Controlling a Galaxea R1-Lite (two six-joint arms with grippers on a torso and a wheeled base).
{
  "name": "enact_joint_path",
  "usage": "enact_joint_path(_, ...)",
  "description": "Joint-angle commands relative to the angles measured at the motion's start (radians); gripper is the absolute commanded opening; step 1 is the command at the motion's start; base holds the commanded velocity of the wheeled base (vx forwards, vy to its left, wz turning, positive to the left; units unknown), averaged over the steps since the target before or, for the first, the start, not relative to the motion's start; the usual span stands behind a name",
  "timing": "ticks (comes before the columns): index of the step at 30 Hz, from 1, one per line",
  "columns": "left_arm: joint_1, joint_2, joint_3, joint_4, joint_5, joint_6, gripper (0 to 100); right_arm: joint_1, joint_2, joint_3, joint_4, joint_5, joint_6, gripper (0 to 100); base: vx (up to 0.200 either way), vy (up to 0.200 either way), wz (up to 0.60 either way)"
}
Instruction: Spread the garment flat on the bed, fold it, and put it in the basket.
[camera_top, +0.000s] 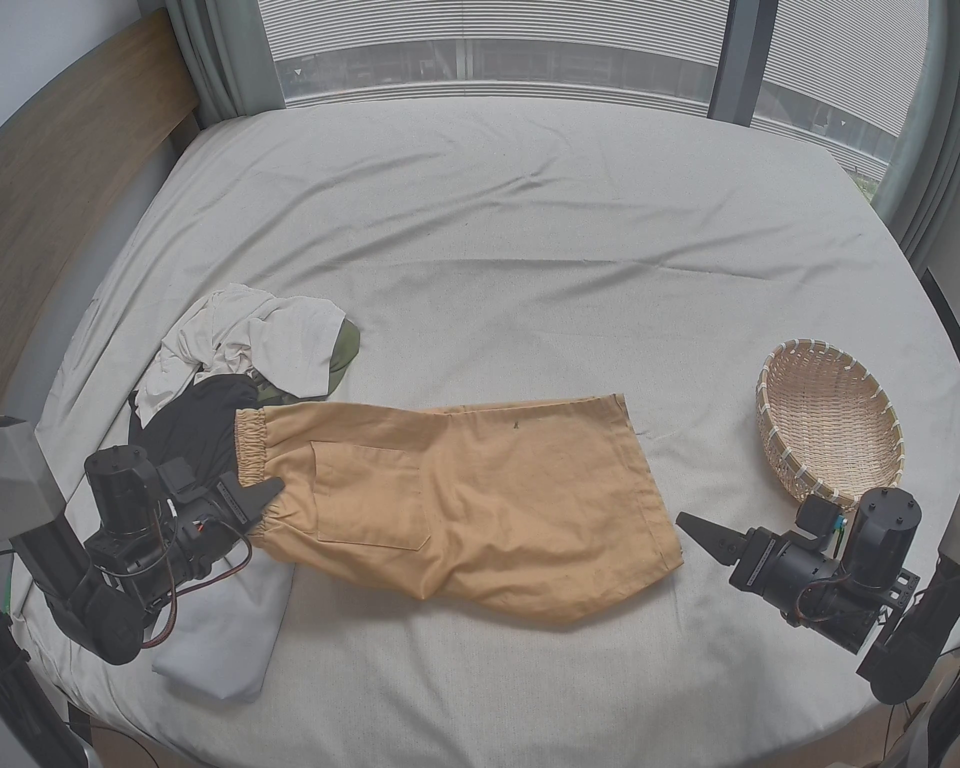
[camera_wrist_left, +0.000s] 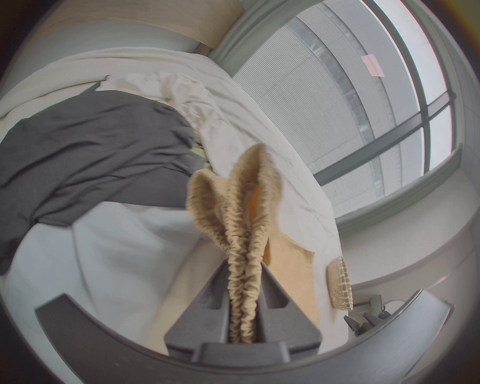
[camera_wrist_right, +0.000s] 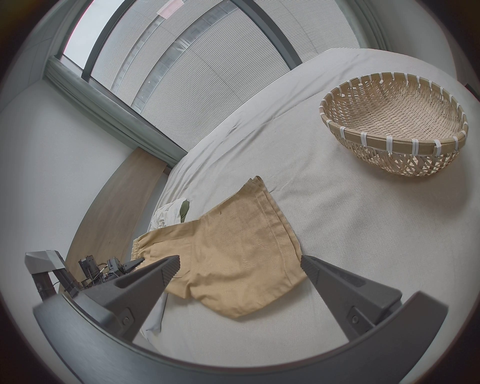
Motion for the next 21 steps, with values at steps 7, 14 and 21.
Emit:
enact_joint_path(7,-0.241,-0.019,-0.127,-0.003,0.012,-0.004,0,0.034,-0.123,0.013,-0.001,-0.007,0.003,100,0.0,0.0,0.0)
enact_joint_path(14,-0.36,0.015,-0.208,0.0,0.009,-0.004,0,0.023,-0.214,0.027,-0.001,-0.007,0.026,100,0.0,0.0,0.0)
enact_joint_path(21,-0.43,0.099,-0.317,0.005,0.012,-0.005,0,0.011,-0.252,0.059,-0.001,-0.008,0.028,100,0.0,0.0,0.0)
